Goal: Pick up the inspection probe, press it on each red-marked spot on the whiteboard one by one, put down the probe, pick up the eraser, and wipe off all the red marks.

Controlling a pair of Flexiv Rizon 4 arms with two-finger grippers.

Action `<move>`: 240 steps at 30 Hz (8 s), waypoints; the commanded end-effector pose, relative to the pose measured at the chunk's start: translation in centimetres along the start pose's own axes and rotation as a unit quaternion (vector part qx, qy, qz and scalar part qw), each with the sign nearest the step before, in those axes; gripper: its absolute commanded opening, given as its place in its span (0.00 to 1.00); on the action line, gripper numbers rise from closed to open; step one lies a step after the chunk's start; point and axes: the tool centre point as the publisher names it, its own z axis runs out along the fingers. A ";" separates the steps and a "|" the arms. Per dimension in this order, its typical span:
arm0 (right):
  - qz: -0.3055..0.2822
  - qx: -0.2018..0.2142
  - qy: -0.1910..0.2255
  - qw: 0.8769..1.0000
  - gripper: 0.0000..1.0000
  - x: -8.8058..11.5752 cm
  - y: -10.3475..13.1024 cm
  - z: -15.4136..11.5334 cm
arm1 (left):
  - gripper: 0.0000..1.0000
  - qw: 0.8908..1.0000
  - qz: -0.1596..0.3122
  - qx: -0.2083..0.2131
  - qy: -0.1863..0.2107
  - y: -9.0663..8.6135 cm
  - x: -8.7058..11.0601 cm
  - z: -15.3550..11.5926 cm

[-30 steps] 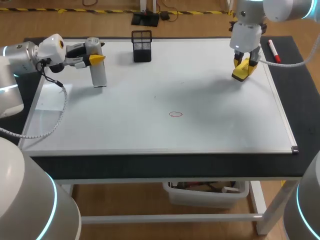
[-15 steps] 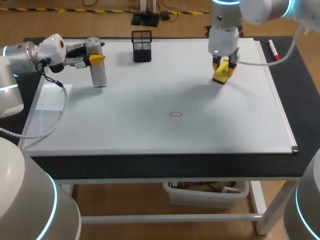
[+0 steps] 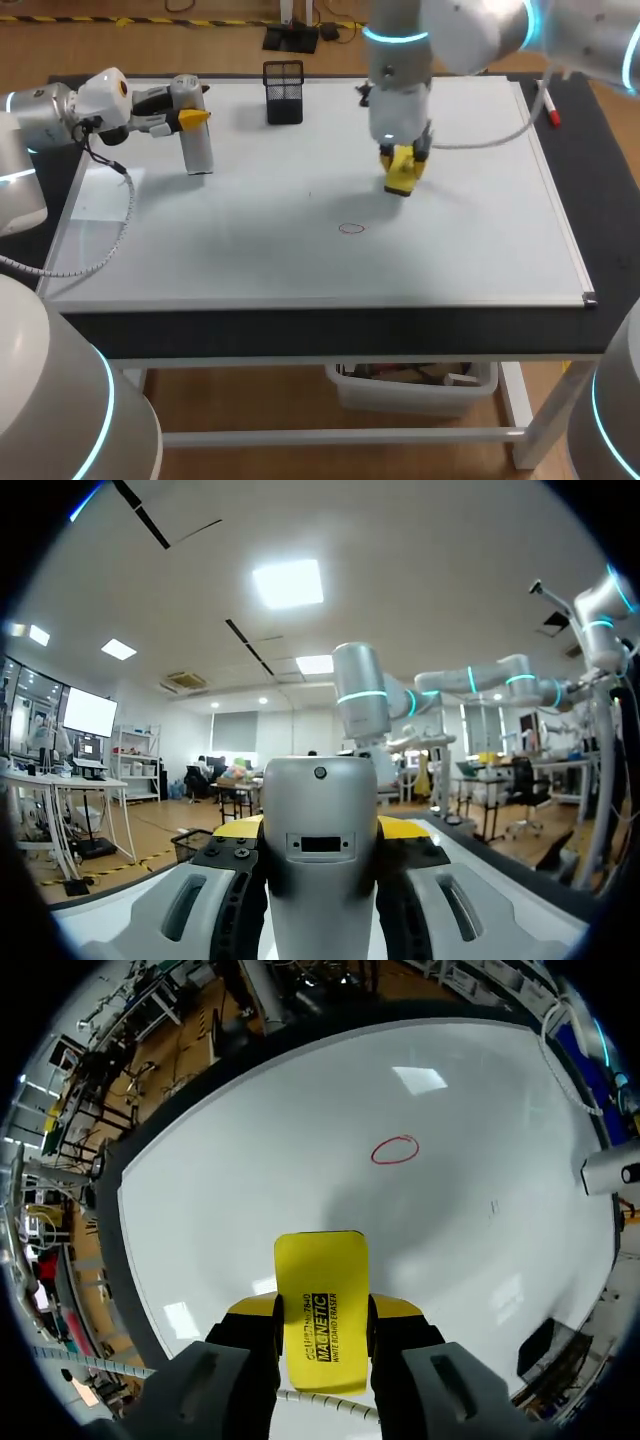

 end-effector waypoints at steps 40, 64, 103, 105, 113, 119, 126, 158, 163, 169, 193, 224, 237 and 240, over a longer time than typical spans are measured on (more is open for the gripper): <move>-0.084 0.000 -0.017 0.996 0.00 -7.4 11.0 2.0 | 0.00 1.000 0.000 0.000 0.000 -0.1 0.1 0.0; -0.090 -0.010 -0.006 0.996 0.00 -7.0 11.1 4.0 | 0.00 1.000 0.000 0.000 0.000 -0.1 0.1 0.0; 0.023 -0.019 0.012 0.999 0.00 0.2 8.5 6.3 | 0.00 1.000 0.000 0.000 0.000 -0.1 0.1 0.0; 0.023 -0.015 0.010 1.000 0.00 0.2 8.4 5.9 | 0.00 1.000 0.000 0.000 0.000 -0.1 0.1 0.0; 0.009 0.006 0.008 1.000 0.00 0.4 7.1 2.7 | 0.00 1.000 0.000 0.000 0.000 -0.1 0.1 0.0; -0.004 0.022 -0.003 1.000 0.00 0.6 4.8 0.5 | 0.00 1.000 0.000 0.000 0.000 -0.1 0.1 0.0; -0.021 0.032 0.005 0.999 0.00 0.3 3.4 -0.5 | 0.00 1.000 0.000 0.000 0.000 -0.1 0.1 0.0; -0.079 0.053 0.016 0.995 0.00 -1.5 -1.3 -1.3 | 0.00 1.000 0.000 0.000 0.000 -0.1 0.1 0.0; -0.114 0.044 -0.010 0.992 0.00 -3.1 -4.0 -1.4 | 0.00 1.000 0.000 0.000 0.000 -0.1 0.1 0.0; -0.139 0.054 0.005 0.989 0.00 -4.6 -7.5 -2.0 | 0.00 1.000 0.000 0.000 0.000 -0.1 0.1 0.0; -0.193 0.040 0.000 0.980 0.00 -11.5 -16.2 -2.3 | 0.00 1.000 0.000 0.000 0.000 -0.1 0.1 0.0; -0.191 -0.004 0.001 0.982 0.00 -14.7 -18.5 0.7 | 0.00 1.000 0.000 0.000 0.000 -0.1 0.1 0.0; -0.192 -0.008 0.011 0.981 0.00 -15.0 -18.3 1.0 | 0.00 1.000 0.000 0.000 0.000 -0.1 0.1 0.0; -0.192 -0.008 0.012 0.981 0.12 -15.0 -18.3 1.1 | 0.00 1.000 0.000 0.000 0.000 -0.1 0.1 0.0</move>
